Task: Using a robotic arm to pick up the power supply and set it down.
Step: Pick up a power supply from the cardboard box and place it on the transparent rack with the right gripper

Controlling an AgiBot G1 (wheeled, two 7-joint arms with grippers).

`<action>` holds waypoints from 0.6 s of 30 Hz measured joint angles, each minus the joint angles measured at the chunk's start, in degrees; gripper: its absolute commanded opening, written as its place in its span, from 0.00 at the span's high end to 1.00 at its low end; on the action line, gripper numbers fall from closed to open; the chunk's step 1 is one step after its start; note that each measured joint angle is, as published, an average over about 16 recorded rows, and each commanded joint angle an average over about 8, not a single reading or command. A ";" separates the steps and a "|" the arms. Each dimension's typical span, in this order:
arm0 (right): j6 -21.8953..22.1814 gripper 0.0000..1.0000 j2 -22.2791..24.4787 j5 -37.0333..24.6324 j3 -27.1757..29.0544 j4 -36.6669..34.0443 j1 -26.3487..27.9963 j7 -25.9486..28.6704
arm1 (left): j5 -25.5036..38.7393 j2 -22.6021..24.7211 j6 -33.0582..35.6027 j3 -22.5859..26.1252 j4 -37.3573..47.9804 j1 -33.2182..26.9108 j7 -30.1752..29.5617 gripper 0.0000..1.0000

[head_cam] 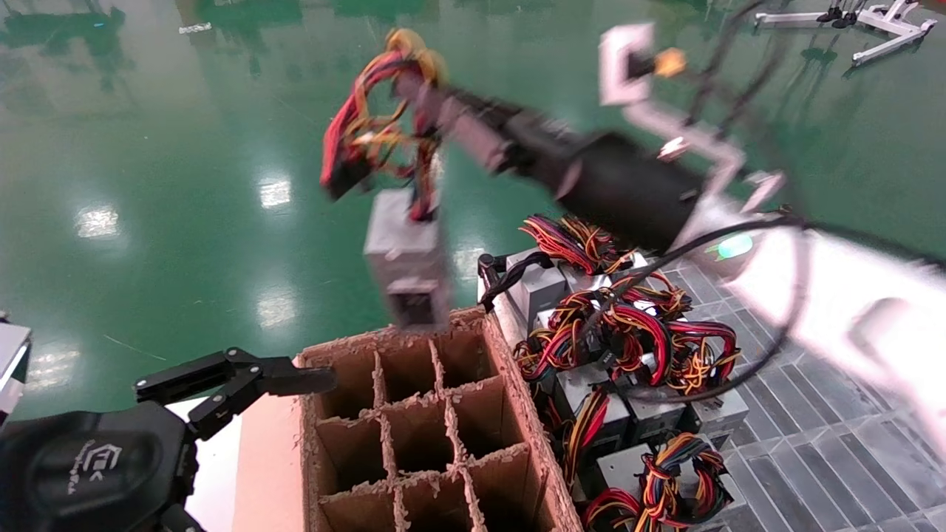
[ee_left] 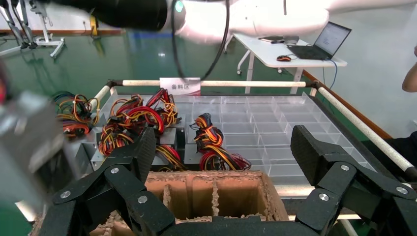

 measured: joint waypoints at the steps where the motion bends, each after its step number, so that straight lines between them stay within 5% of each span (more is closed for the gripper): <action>1: -1.29 1.00 1.01 0.15 0.17 -0.45 0.59 0.10 | 0.00 0.00 0.00 0.00 0.00 0.00 0.00 0.00; 10: -9.48 1.00 12.56 -1.30 -0.28 -1.18 5.65 1.34 | 0.00 0.00 0.00 0.00 0.00 0.00 0.00 0.00; 18: -11.30 1.00 25.21 -4.48 -2.19 3.71 8.92 2.98 | -0.01 0.00 0.00 0.01 0.00 0.00 0.00 0.00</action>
